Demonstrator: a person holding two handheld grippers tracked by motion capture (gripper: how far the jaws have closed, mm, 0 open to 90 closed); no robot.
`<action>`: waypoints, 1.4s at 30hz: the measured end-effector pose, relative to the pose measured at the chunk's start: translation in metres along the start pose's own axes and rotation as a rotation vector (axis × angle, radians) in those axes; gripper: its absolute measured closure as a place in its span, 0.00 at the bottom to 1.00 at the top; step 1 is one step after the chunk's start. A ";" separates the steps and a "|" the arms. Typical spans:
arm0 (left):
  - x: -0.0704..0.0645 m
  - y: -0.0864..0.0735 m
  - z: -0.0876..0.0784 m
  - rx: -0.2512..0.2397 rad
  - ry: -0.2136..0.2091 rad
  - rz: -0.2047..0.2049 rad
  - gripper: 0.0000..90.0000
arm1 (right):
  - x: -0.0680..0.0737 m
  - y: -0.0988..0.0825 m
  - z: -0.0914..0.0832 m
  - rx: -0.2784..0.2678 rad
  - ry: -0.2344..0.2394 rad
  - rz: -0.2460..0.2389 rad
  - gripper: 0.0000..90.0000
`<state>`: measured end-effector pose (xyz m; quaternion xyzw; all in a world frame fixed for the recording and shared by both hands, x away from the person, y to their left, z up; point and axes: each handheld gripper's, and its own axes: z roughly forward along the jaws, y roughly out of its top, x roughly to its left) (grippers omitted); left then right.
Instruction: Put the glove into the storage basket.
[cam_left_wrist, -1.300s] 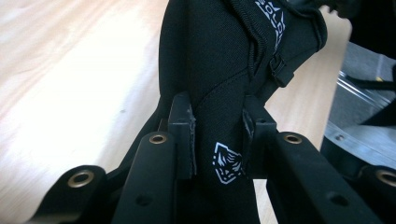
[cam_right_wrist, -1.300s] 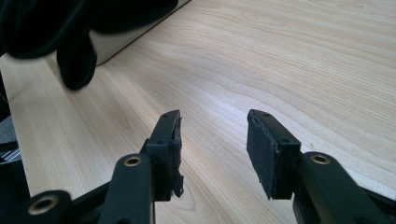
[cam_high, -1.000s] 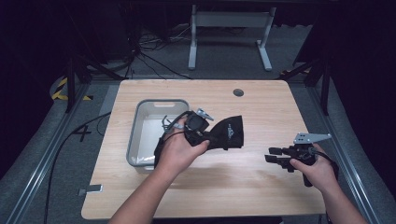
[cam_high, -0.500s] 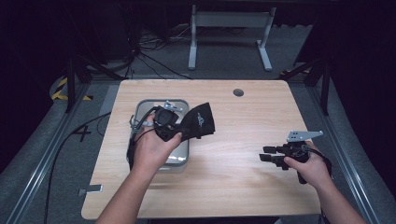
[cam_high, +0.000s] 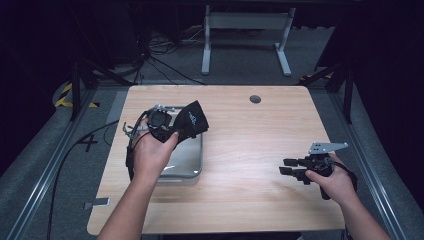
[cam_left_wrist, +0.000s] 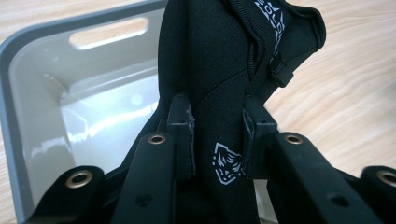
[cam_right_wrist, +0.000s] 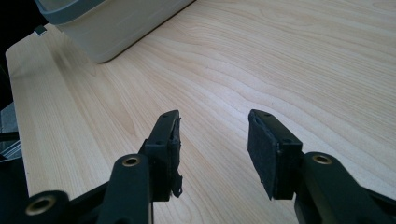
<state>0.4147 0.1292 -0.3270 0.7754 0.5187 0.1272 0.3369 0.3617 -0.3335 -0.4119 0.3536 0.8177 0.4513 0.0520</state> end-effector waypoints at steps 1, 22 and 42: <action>0.001 0.000 0.003 0.008 0.013 0.003 0.78 | 0.000 -0.001 0.000 0.004 -0.001 0.004 0.60; 0.038 -0.013 0.052 0.112 0.153 -0.169 0.76 | 0.004 -0.003 0.002 0.009 0.016 -0.007 0.60; 0.041 -0.020 0.086 0.191 0.165 -0.216 0.72 | 0.007 -0.003 0.003 0.011 0.023 -0.014 0.59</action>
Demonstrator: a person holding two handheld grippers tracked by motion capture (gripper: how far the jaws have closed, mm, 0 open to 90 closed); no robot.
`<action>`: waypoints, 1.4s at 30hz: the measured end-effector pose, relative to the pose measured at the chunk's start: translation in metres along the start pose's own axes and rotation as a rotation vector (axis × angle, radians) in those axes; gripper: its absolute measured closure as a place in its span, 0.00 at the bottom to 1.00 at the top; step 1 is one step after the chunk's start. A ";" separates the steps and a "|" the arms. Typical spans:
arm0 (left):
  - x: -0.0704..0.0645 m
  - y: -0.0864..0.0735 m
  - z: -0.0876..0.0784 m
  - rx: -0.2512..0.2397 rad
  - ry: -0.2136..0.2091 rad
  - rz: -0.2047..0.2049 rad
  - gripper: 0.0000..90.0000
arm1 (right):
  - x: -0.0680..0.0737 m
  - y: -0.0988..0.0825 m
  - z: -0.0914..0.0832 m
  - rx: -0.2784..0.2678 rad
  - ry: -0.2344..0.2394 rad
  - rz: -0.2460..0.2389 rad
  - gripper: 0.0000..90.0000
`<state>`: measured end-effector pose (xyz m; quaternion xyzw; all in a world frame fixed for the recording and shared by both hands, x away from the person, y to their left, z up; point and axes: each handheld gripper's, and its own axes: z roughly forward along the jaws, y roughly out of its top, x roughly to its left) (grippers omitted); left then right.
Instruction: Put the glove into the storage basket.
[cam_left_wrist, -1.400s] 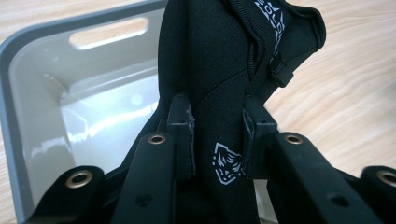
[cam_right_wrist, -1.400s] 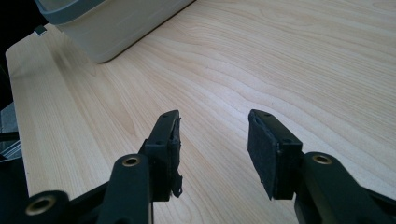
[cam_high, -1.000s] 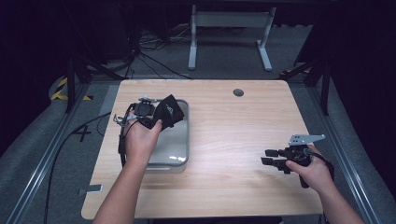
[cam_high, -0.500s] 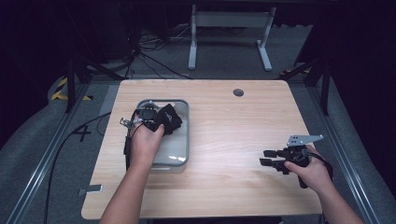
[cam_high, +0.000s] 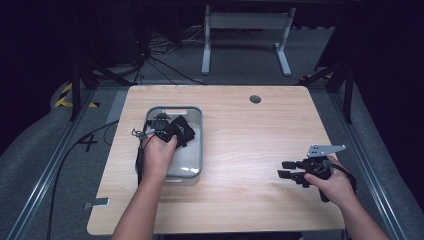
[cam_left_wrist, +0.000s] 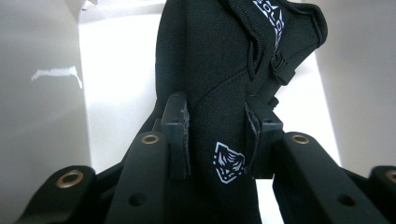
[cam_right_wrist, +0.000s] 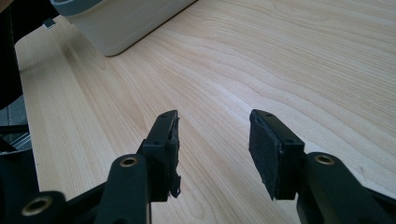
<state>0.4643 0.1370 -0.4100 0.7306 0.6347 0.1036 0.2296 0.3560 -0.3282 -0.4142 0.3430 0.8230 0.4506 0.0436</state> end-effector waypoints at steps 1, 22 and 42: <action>0.000 0.000 0.000 0.000 0.001 0.002 0.72 | 0.000 0.000 0.000 0.001 -0.001 -0.002 0.59; -0.016 -0.018 -0.050 -0.156 -0.177 0.206 0.72 | 0.001 0.001 0.001 -0.005 -0.002 -0.013 0.59; -0.051 -0.088 -0.109 -0.233 -0.428 0.502 0.57 | -0.001 0.002 0.007 0.021 -0.013 -0.027 0.58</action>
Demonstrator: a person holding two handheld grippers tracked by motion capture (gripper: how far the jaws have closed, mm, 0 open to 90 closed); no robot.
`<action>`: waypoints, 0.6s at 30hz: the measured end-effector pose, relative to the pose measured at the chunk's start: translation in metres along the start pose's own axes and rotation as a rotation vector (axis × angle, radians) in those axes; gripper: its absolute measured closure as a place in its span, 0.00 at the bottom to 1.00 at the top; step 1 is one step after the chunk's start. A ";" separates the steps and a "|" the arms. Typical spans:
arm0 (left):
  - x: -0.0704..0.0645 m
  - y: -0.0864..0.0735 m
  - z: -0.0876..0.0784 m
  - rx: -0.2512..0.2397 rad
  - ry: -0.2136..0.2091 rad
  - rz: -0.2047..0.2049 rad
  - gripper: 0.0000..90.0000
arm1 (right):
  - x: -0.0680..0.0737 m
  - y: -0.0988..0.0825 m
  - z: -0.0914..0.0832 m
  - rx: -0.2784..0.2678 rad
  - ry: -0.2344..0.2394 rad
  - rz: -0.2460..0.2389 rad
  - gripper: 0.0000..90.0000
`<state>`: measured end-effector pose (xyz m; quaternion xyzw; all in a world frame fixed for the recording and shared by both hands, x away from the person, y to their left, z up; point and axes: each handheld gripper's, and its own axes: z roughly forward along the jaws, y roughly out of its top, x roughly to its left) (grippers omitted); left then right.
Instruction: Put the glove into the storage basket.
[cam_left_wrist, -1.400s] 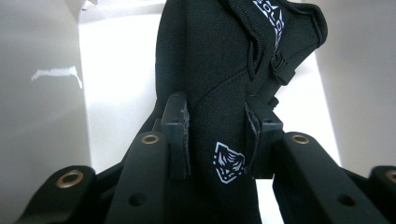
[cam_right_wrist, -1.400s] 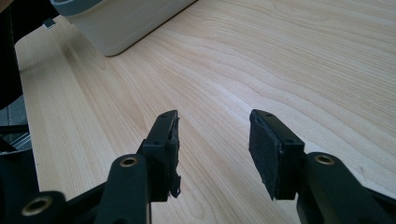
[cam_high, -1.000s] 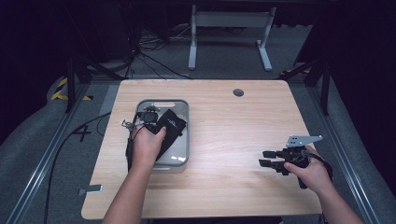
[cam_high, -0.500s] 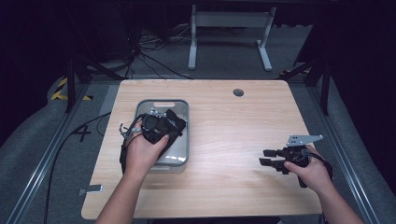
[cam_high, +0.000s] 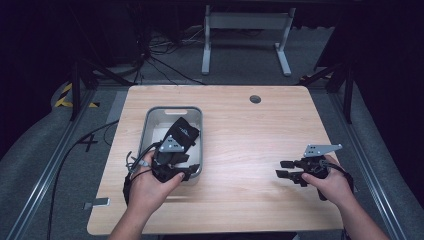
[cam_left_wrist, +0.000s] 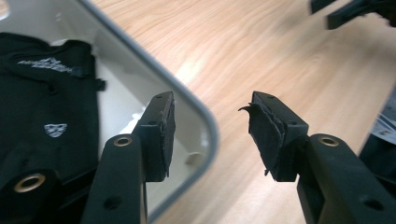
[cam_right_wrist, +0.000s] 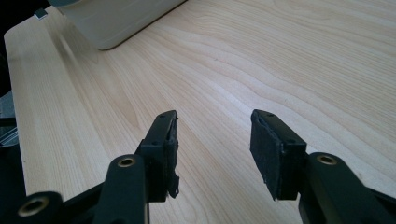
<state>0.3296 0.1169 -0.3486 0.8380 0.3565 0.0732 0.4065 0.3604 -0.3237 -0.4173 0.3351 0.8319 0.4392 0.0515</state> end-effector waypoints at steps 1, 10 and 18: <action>-0.002 -0.001 0.000 0.002 -0.011 0.007 0.57 | 0.000 0.000 0.001 0.002 -0.002 -0.002 0.58; -0.023 -0.011 0.022 0.020 -0.093 0.099 0.55 | 0.002 -0.002 0.006 0.018 0.010 -0.004 0.57; -0.023 -0.019 0.040 0.051 -0.138 0.130 0.55 | 0.002 -0.009 0.013 0.041 0.011 -0.018 0.56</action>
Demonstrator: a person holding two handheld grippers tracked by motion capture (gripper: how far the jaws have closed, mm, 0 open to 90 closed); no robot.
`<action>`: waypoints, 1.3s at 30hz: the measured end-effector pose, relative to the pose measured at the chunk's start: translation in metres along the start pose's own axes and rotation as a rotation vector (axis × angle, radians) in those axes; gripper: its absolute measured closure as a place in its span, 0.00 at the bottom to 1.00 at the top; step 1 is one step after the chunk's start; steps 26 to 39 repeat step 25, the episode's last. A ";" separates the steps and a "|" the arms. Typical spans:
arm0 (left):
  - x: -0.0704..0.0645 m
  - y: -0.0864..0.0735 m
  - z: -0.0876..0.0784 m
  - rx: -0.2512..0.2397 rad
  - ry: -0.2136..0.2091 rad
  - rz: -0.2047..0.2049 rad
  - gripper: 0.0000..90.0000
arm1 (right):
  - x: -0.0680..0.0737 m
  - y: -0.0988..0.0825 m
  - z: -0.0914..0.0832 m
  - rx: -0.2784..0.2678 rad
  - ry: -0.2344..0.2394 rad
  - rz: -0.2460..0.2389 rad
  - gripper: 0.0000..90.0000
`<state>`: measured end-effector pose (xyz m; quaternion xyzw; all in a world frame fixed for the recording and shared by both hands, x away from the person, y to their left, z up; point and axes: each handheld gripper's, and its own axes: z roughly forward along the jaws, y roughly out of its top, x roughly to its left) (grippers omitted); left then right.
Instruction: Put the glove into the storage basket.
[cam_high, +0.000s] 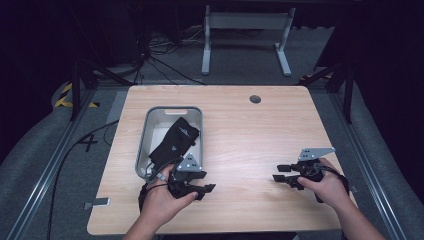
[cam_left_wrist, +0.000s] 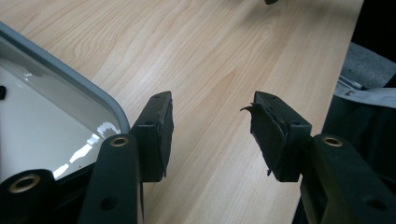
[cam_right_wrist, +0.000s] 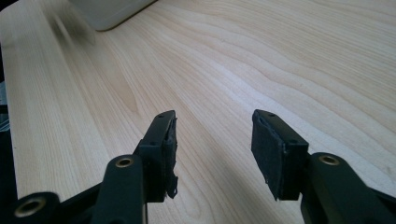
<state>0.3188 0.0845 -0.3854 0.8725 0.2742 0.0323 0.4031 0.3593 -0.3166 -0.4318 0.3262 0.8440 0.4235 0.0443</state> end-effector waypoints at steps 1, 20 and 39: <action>-0.001 -0.001 0.002 -0.003 0.000 -0.002 0.55 | 0.000 -0.001 0.001 0.003 0.001 -0.004 0.56; -0.012 -0.011 0.025 -0.005 0.037 -0.055 0.53 | 0.002 -0.003 0.005 0.009 0.010 -0.013 0.55; -0.011 -0.015 0.027 -0.009 0.035 -0.065 0.53 | 0.001 -0.003 0.004 0.008 0.009 -0.012 0.55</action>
